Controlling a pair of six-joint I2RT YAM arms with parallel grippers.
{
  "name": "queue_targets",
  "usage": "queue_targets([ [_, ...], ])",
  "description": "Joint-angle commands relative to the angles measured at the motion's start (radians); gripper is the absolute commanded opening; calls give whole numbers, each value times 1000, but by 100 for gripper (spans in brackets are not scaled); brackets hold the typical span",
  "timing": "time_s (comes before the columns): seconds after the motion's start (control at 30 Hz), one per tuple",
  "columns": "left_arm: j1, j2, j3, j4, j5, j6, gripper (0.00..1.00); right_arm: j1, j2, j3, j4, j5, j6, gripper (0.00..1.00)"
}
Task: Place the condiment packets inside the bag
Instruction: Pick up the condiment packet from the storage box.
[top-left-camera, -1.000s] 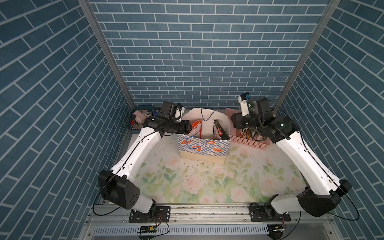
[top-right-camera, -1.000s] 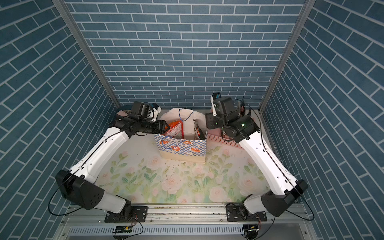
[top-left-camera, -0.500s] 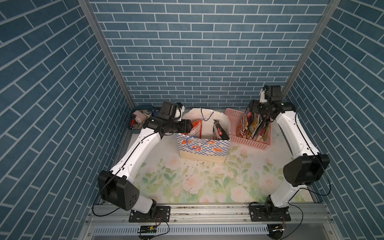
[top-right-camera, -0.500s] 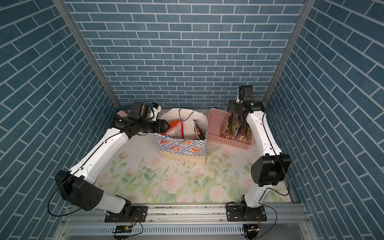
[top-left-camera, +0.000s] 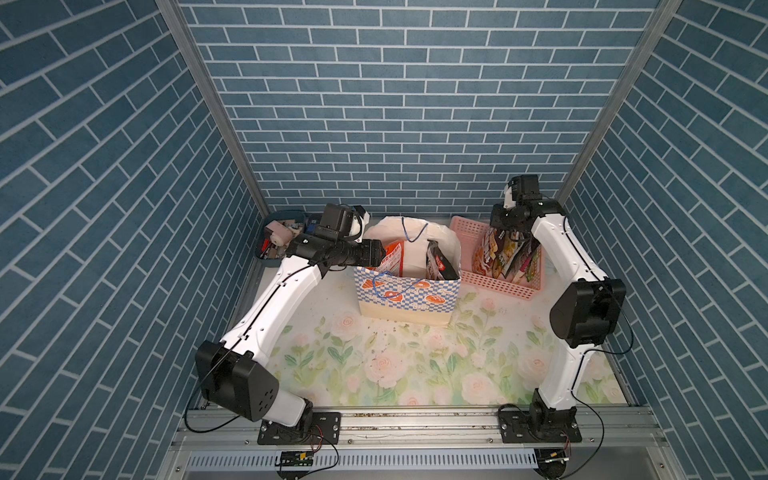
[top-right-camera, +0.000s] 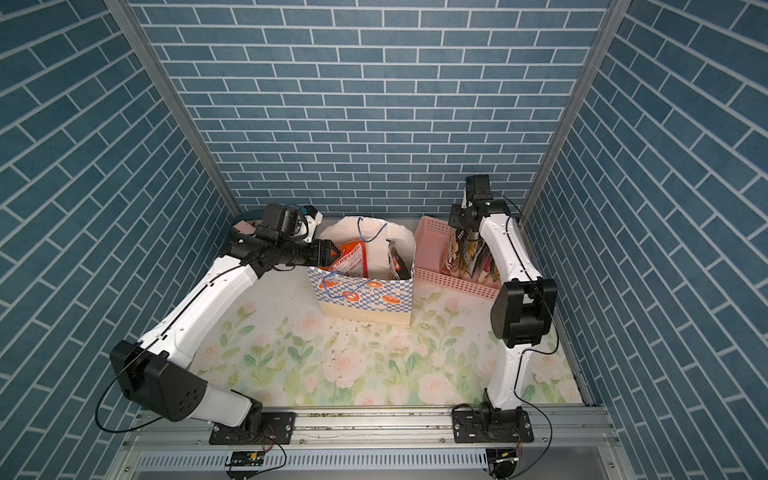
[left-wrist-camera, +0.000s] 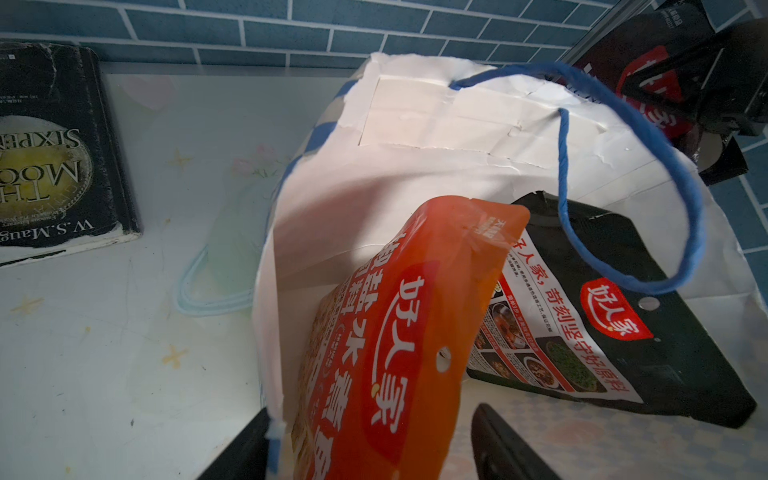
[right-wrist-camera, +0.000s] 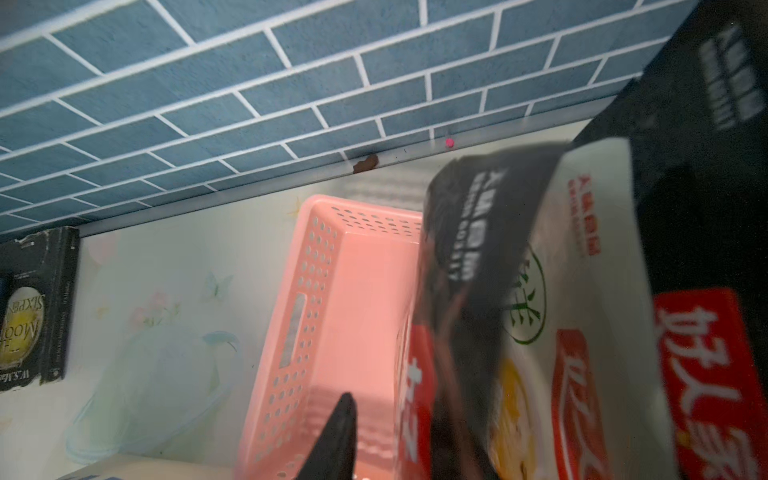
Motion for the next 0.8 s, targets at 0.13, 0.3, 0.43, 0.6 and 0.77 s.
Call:
queue_targets([
  [0.13,-6,-10,-5,1,-10,20,76,1,-40,96,-79,74,-26,0],
  [0.3,-5,-10,-6,10,-10,20,76,49,-122,206,-106,88,-79,0],
  [0.43,-6,-9,-10,16,-7,18,76,126,-162,351,-141,48,-99,0],
  [0.6,-6,-13,-16,29,-4,11,76,263,-210,468,-125,29,-125,0],
  [0.77,-6,-15,-22,31,-7,11,76,381,-311,431,-5,51,-166,0],
])
